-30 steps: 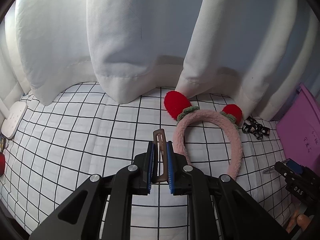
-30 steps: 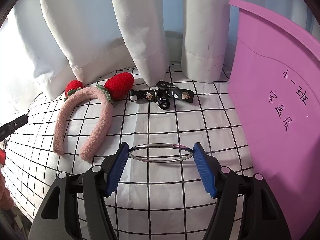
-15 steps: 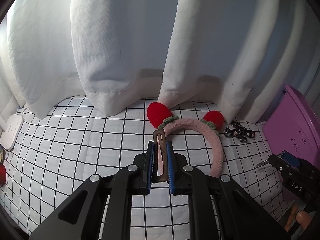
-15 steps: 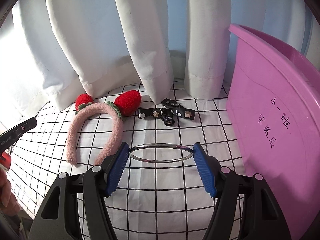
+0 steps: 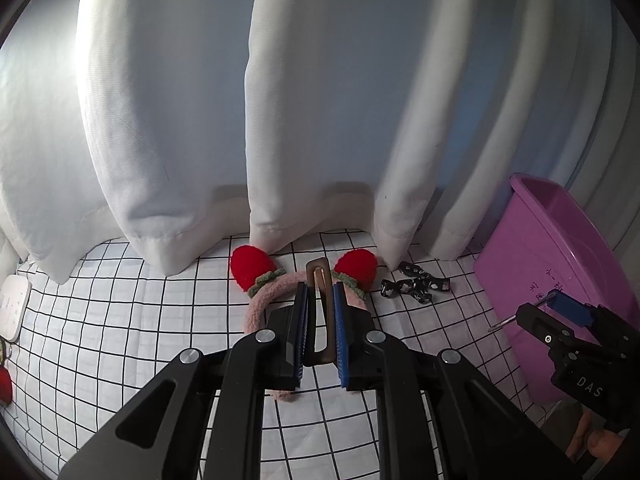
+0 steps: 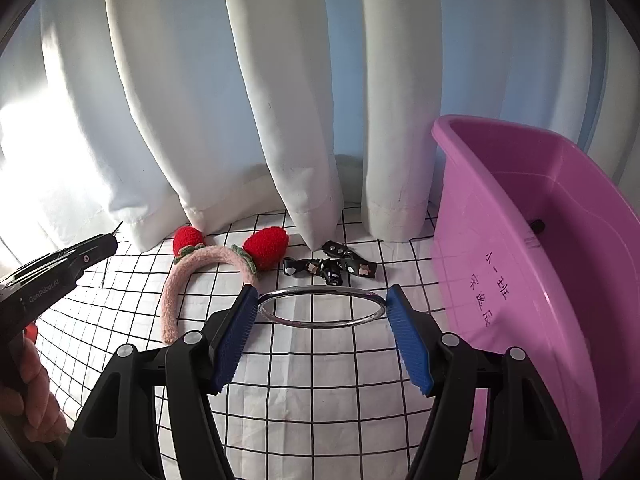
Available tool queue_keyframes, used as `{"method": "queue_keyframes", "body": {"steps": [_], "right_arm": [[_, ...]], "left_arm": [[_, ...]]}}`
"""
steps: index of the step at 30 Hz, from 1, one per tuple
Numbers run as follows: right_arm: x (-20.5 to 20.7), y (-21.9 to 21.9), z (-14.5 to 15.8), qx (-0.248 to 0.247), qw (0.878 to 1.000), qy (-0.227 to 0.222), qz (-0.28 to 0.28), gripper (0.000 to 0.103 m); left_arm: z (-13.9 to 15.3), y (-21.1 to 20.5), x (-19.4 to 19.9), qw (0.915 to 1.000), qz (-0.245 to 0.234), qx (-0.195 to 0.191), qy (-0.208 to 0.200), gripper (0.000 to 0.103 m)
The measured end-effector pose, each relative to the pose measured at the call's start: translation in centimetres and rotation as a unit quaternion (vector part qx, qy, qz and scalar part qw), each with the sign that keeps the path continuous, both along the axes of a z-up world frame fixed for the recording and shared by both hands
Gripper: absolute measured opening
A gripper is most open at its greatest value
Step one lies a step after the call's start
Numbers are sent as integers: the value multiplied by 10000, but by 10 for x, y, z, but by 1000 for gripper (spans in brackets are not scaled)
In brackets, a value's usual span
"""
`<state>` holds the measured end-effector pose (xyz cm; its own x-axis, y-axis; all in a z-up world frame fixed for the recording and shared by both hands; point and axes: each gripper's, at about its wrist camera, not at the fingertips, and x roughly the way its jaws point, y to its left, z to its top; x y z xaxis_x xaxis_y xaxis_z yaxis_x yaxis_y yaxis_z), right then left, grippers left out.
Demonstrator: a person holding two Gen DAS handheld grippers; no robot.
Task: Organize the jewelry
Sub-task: 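Carry the brown clip and silver ring over the pink tub and open both tools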
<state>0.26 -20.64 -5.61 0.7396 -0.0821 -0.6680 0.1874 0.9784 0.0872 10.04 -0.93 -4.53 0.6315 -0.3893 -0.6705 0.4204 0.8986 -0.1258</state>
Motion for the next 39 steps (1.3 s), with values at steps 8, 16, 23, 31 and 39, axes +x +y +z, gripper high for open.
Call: {"method": "queue_keyframes", "body": {"steps": [8,16,23,31,39], "right_arm": [[-28,-19,39,-99,9990,-382,-189,64],[-62,-50,73,-226,9957,-735,-514,64],[-96,-89,94,-307,9914,-922,-881,64],[-132,-145,97,-290,9867,-936,-1295,64],[-142,-194,70,-20,9866,-629,-1508,64]], "left_arm": [[32,-40,-16,9984,-472,-125,-279,12],[58,-84,-36,9940,-937,-211,-530,12],[77,-130,-53,9887,-1309,-270,-681,12],[86,-195,-80,9809,-1789,-248,-717,12],[75,-265,-98,9711,-2340,-48,-472,12]]}}
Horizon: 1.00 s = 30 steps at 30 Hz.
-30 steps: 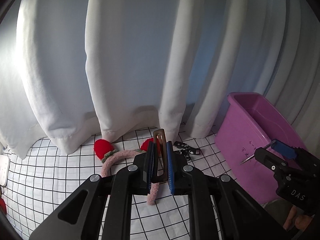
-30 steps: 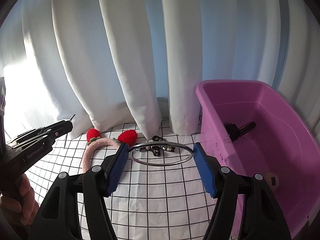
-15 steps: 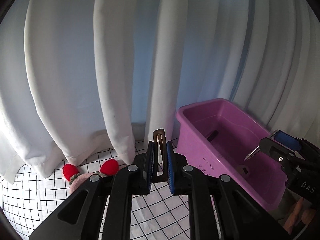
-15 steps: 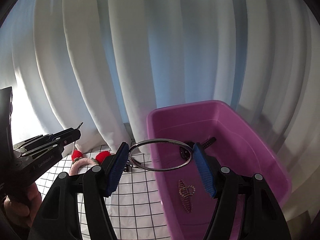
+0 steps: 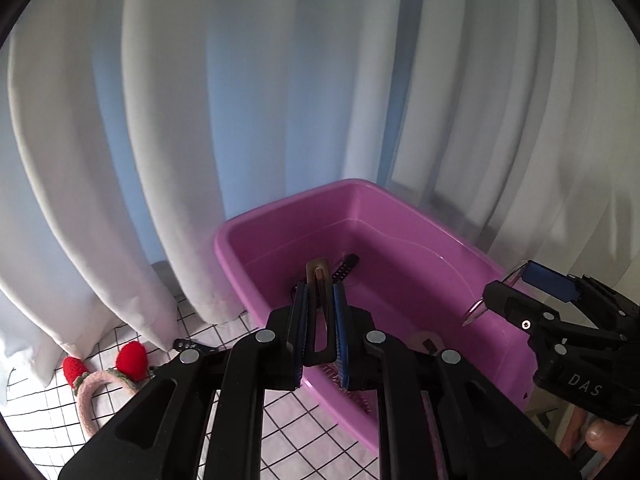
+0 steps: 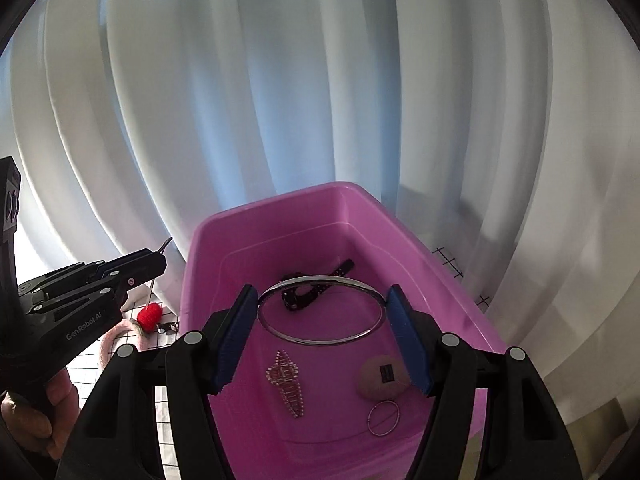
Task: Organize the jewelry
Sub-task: 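Carry the brown clip and silver ring over the pink tub and open both tools, then withdraw both open tools from the tub back over the table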
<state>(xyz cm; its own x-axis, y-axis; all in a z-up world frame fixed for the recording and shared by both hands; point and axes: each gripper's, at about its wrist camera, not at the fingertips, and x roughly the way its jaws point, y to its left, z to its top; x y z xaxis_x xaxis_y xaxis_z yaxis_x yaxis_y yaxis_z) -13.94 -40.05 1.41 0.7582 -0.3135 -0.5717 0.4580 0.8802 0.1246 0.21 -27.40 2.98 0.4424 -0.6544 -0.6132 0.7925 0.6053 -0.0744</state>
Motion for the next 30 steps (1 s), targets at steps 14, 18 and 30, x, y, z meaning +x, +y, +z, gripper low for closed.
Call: {"method": "queue_keyframes", "body": {"steps": [14,18,30], "right_arm": [[14,-48,-45,566,9967,579,38,64],[14,-55,-50,692,9958,607,25,66],[10,-67,-39,717,9961,506,-95,72]], "left_arm": [[-44,-69,-3,9952,-108,810,530,13],[-47,-71,0,9949,24,835,572,43],[-39,-56,10,9958,401,592,564,75]]}}
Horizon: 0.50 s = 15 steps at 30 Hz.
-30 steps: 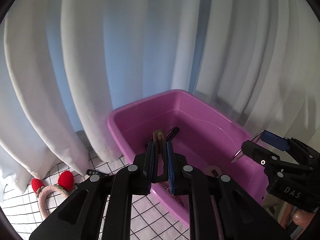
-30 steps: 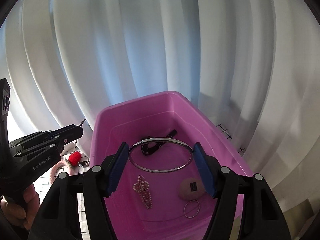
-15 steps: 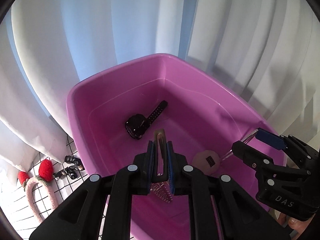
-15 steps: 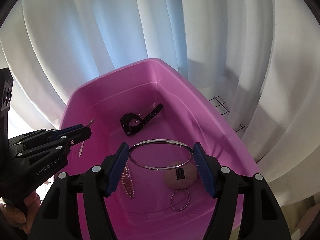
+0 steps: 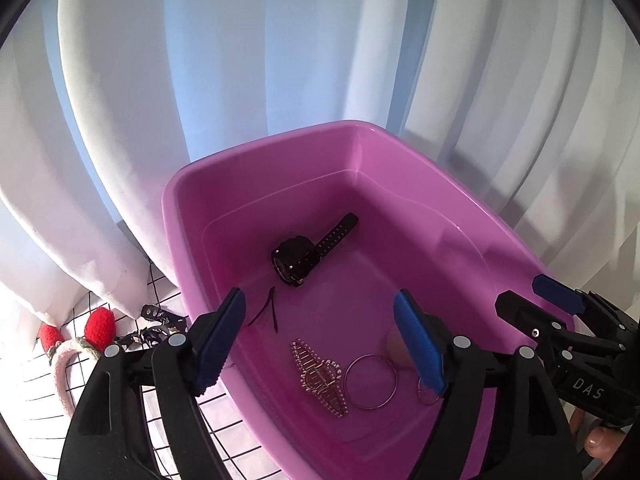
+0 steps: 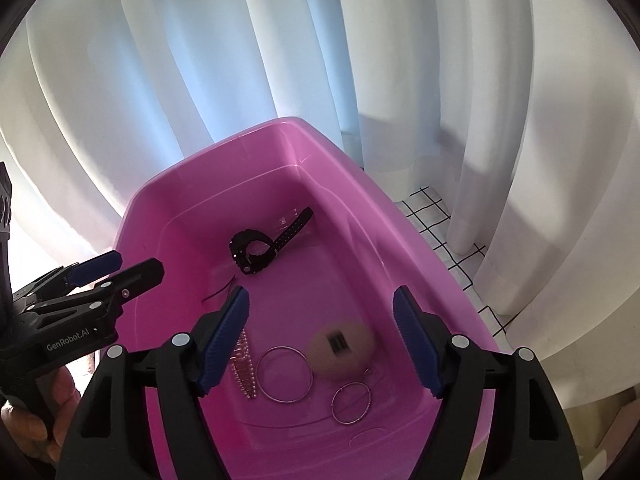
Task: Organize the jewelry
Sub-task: 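Withdraw both open tools from the tub back over the table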
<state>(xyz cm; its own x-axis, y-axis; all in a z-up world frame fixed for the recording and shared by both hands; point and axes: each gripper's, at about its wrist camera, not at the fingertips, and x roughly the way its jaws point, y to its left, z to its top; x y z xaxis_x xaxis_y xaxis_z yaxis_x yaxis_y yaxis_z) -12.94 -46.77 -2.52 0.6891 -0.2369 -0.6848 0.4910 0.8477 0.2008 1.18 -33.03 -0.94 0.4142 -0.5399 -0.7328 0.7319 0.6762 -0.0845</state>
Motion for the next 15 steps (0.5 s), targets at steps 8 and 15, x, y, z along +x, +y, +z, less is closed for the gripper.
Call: {"method": "queue_keyframes", "body": {"steps": [8,15], "right_arm": [[-4,22,13,-52,9997,-206,148,72],[-1,61,25,-156,9981,-407,443,72]], "left_arm": [[17,32,2,9994,241,-230,-79,77],[29,80,0,9975,550,-356,-248,82]]}}
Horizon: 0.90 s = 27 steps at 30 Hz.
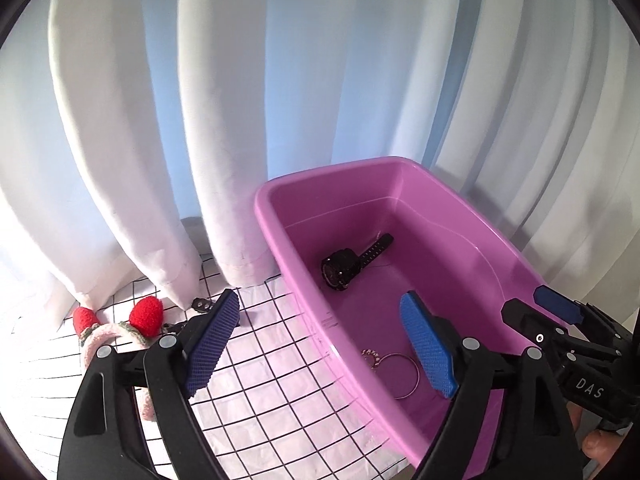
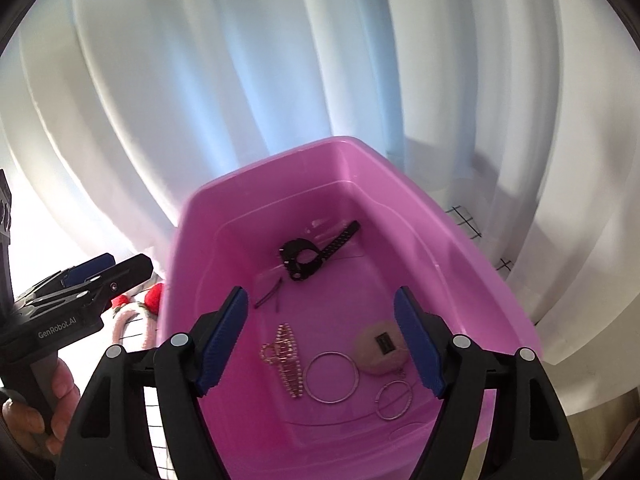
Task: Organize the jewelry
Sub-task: 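Withdraw both open tools from the tub back over the table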
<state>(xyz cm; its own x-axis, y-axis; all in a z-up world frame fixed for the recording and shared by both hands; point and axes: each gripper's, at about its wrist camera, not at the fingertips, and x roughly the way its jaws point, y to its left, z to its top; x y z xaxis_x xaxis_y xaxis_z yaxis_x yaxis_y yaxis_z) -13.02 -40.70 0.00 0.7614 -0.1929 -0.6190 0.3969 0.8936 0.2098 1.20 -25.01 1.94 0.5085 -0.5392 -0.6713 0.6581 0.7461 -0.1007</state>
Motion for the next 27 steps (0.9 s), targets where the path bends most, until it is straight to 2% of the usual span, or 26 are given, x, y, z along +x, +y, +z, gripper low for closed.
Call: {"method": "queue_keyframes", "body": {"steps": [8,13,22,27], "right_arm": [[18,58,9,-105,9987,-114,485,73],[33,102,11,-204,9959,-138,871,73],[77,166,-6,-266,9890,107,1450,73],[107,186,-32,-125,9863,375,1601,73]], "left_arm": [[3,73,8,9988,484,-87,-13,94],[-4,134,27,9944,1051,-89,50,96],[-46,239,70,9739,2245,117,308,96],[-78,276,94,9636,2589,162,647,96]]}}
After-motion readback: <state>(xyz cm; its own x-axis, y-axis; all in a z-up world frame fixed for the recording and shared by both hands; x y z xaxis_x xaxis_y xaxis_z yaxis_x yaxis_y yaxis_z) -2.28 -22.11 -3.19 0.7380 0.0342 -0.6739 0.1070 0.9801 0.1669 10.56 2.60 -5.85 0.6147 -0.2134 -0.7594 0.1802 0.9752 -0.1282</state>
